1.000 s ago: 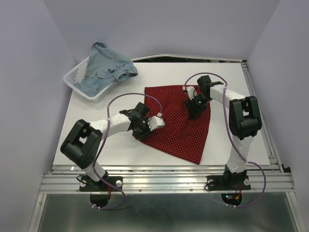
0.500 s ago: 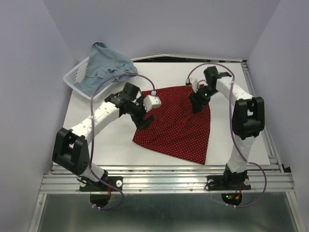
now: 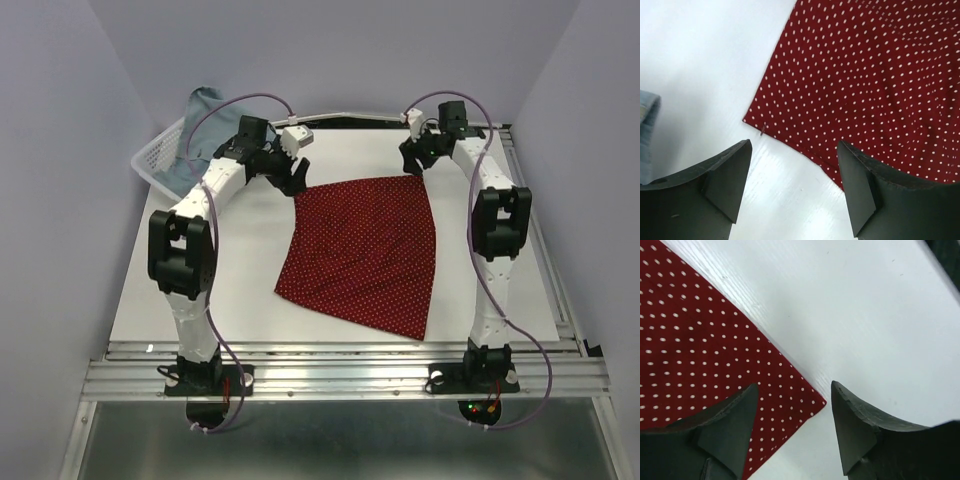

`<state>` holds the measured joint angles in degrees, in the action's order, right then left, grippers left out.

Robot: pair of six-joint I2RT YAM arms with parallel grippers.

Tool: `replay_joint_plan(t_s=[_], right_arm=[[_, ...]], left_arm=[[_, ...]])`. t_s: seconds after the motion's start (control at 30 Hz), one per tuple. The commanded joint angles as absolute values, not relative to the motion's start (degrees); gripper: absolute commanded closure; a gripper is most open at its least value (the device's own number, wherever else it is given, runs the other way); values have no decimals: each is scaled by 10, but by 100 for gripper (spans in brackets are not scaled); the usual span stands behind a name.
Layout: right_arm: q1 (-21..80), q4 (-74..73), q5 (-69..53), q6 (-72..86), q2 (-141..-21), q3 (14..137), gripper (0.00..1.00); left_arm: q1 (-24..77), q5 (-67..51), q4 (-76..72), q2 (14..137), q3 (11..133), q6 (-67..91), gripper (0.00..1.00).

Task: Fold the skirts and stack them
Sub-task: Fold the skirt

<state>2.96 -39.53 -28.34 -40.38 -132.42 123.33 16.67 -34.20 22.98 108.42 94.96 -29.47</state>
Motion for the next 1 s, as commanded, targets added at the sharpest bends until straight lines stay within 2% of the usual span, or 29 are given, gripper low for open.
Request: replay_joint_plan(t_s=[0.0, 0.27, 0.43, 0.53, 0.77, 0.83, 0.97], right_arm=[[20, -330, -279, -427, -1347, 1233, 36], [20, -325, -271, -471, -1373, 1181, 44], [20, -318, -258, -481, -1381, 1174, 47], [20, -317, -251, -486, -1386, 1176, 48], [20, -314, -243, -487, -1395, 1174, 51], [20, -313, -242, -487, -1397, 1174, 52], [20, -309, -235, -490, -1400, 1176, 64]], left_arm=[[157, -369, 196, 1090, 962, -252, 20], [147, -294, 182, 1178, 1013, -250, 21], [135, -293, 206, 1258, 1099, -261, 22], [129, -301, 204, 1306, 1127, -254, 27], [127, -296, 207, 1339, 1126, -260, 35], [127, -294, 215, 1346, 1128, -265, 40], [127, -296, 214, 1354, 1120, -274, 46]])
